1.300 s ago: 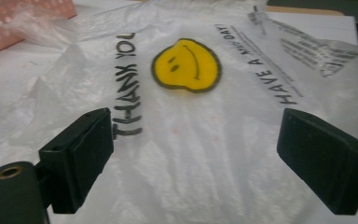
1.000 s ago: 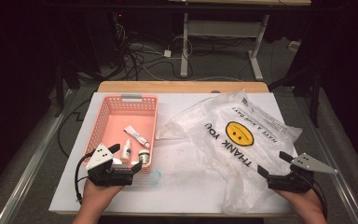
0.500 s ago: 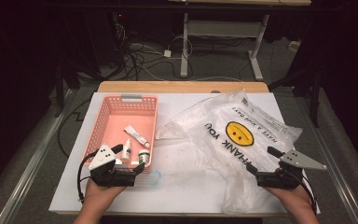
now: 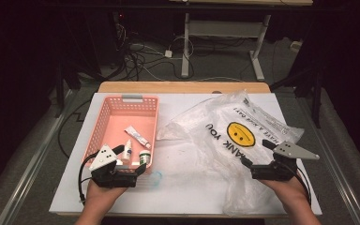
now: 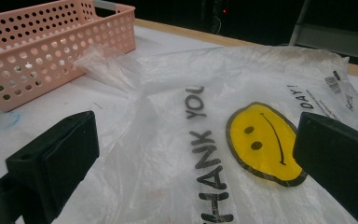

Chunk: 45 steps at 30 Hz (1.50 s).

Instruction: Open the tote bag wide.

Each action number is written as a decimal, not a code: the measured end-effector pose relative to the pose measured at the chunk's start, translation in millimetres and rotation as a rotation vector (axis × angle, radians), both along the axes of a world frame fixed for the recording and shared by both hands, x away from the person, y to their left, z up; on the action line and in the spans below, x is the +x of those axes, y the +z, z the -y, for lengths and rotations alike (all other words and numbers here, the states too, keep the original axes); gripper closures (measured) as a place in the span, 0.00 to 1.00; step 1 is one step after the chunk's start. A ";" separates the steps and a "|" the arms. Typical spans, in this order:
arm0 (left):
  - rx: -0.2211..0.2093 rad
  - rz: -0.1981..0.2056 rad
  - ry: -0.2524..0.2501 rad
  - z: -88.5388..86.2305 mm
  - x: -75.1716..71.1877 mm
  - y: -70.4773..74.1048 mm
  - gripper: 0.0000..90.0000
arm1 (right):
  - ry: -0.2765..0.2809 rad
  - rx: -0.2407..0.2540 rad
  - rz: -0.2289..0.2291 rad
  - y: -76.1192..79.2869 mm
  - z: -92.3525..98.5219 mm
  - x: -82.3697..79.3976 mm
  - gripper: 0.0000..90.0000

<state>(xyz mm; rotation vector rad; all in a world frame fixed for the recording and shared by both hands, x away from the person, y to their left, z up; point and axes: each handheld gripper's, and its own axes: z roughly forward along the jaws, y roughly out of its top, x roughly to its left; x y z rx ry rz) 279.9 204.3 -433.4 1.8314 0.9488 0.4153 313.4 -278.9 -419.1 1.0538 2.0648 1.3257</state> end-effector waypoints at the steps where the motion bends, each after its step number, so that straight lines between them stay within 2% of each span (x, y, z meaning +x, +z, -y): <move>1: 0.000 0.001 -0.001 -0.2 0.2 0.1 0.00 | 0.000 -0.006 0.000 0.7 -2.2 3.5 0.01; 7: 0.012 0.004 -0.012 1.8 -0.1 0.4 0.00 | 0.006 -0.001 -0.013 2.2 -9.7 13.2 0.01; 14: 0.000 0.017 0.003 4.3 -1.6 2.6 0.00 | 0.008 0.020 0.000 8.4 -23.6 31.4 0.01; 18: 0.011 0.010 0.000 6.8 -1.7 1.1 0.00 | 0.023 0.016 -0.015 4.8 -32.4 40.9 0.01; 23: 0.015 0.010 0.009 5.9 -3.5 0.0 0.00 | 0.049 -0.030 -0.021 -3.8 -47.8 45.8 0.02; 25: 0.021 0.000 0.011 5.9 -4.7 -1.8 0.00 | 0.051 -0.031 -0.022 -4.9 -50.5 46.5 0.02; 28: 0.033 -0.005 0.009 7.1 -7.4 -3.5 0.00 | 0.091 -0.041 -0.045 -10.7 -61.3 51.0 0.06; 30: 0.038 0.000 0.008 7.2 -10.1 -3.1 0.00 | 0.129 -0.047 -0.069 -12.9 -65.4 51.9 0.14; 31: 0.041 0.002 0.010 7.0 -11.6 -2.9 0.00 | 0.129 -0.047 -0.069 -12.9 -65.4 51.9 0.14; 32: 0.042 0.004 0.012 6.4 -13.0 -2.8 0.00 | 0.158 -0.052 -0.081 -14.3 -69.1 51.7 0.17; 38: 0.041 -0.001 0.020 2.0 -17.0 -3.7 0.00 | 0.175 -0.079 -0.125 -21.3 -75.5 52.8 0.24; 39: 0.041 -0.001 0.018 1.6 -17.3 -4.0 0.00 | 0.230 -0.094 -0.145 -24.4 -77.7 52.7 0.32; 44: 0.049 -0.007 0.016 -1.2 -16.8 -5.5 0.00 | 0.235 -0.119 -0.177 -31.5 -82.3 51.9 0.35; 45: 0.049 -0.007 0.016 -1.5 -16.7 -5.6 0.00 | 0.237 -0.139 -0.195 -36.2 -84.9 51.6 0.35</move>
